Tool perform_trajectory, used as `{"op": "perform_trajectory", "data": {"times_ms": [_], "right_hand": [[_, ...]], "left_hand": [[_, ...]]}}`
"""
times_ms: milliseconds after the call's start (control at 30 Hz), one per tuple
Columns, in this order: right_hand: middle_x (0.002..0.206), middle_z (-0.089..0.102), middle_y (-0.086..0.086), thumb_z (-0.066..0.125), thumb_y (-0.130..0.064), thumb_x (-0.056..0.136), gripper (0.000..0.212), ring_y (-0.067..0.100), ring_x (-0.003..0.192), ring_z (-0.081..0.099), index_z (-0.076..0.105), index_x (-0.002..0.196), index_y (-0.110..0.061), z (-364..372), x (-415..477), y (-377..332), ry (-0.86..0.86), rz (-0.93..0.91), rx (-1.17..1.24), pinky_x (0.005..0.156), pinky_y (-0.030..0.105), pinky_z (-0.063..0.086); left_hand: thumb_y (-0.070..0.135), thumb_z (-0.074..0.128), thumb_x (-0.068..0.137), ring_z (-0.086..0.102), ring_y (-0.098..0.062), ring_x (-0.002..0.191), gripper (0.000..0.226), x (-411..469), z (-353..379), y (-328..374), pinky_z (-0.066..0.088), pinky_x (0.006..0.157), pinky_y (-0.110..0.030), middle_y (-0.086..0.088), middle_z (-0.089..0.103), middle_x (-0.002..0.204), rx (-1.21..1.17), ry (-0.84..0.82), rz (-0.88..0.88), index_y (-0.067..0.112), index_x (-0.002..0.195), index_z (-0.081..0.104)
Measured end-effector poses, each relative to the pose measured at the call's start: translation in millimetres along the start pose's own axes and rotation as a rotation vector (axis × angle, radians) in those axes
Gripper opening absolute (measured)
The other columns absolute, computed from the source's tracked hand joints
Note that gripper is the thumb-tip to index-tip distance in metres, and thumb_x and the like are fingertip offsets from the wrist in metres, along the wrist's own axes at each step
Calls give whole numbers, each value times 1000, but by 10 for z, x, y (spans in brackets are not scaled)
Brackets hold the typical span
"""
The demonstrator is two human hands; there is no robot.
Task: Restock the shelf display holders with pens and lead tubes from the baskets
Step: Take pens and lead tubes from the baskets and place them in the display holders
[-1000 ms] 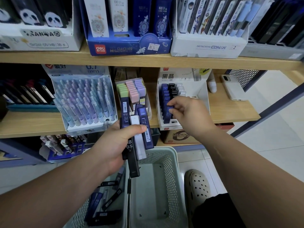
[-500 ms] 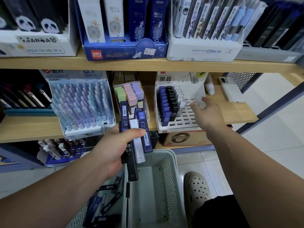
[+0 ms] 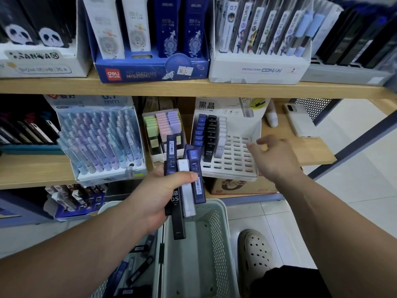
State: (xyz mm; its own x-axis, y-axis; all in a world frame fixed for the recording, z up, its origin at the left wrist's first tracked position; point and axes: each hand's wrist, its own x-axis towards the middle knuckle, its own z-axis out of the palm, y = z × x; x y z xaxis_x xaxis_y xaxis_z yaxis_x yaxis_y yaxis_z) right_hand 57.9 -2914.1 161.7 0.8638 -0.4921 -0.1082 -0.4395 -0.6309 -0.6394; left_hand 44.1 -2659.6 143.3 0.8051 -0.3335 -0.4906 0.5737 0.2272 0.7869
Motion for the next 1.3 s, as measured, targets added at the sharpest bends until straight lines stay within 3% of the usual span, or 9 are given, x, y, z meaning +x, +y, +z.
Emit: {"op": "perform_trajectory", "data": {"times_ms": [67,200,367,533,667,833,1000,1133,1300], "right_hand": [[95,69,-2,62,-53,92,33,20,87,68,71,105,-24,-85,-106,-116,-49,-99,174,70,39,57],[67,67,-11,75,-48,86,25,5,56,58,75,83,-23,-1,-437,-358,-442,-171,370,50,19,44],[52,58,-7,86,-21,79,26,6,42,51,66,80,-7,197,-559,-464,-468,-146,512,41,16,40],[52,60,-1,85,-15,80,20,11,44,51,65,78,-10,223,-545,-508,-493,-53,579,40,20,36],[56,60,0,82,-19,84,18,11,48,50,65,81,-12,145,-511,-493,-493,15,645,40,22,35],[68,67,2,78,-10,86,13,8,45,53,67,94,-9,-42,-421,-388,-255,66,759,39,19,39],[74,72,9,73,-6,90,10,13,47,62,69,99,-5,-325,-230,-307,-74,23,702,46,22,50],[81,75,13,66,-8,94,3,17,55,66,68,94,-5,-388,-85,-270,-107,39,677,58,26,58],[89,75,18,67,-6,93,2,19,66,66,67,93,-4,-306,-40,-173,-299,96,655,70,30,60]], "left_hand": [[6,75,80,74,-31,99,34,14,20,-24,61,68,-38,-11,76,108,17,-21,7,19,111,72],[9,84,65,71,-31,108,54,4,102,-50,53,95,-48,-9,76,112,108,-81,55,18,116,69],[11,77,68,70,-34,108,46,4,148,-106,51,101,-52,-15,74,112,153,-83,116,15,114,71],[1,74,81,69,-33,110,43,31,122,-84,51,101,-50,-14,74,113,139,-81,123,12,121,67],[2,75,80,71,-35,105,44,51,165,-40,56,92,-50,-16,74,112,76,-117,91,13,121,68],[3,77,80,69,-24,63,22,92,229,-63,56,56,-31,-10,73,79,36,-38,49,14,99,70],[3,77,81,67,-23,59,22,72,237,-99,57,55,-31,-9,71,74,48,-64,35,23,75,76],[4,77,80,67,-23,58,19,74,205,-47,54,52,-30,-9,70,75,33,-38,39,13,95,68],[8,78,80,67,-23,61,20,107,177,-34,55,54,-33,-9,70,78,41,-41,27,14,95,68]]}}
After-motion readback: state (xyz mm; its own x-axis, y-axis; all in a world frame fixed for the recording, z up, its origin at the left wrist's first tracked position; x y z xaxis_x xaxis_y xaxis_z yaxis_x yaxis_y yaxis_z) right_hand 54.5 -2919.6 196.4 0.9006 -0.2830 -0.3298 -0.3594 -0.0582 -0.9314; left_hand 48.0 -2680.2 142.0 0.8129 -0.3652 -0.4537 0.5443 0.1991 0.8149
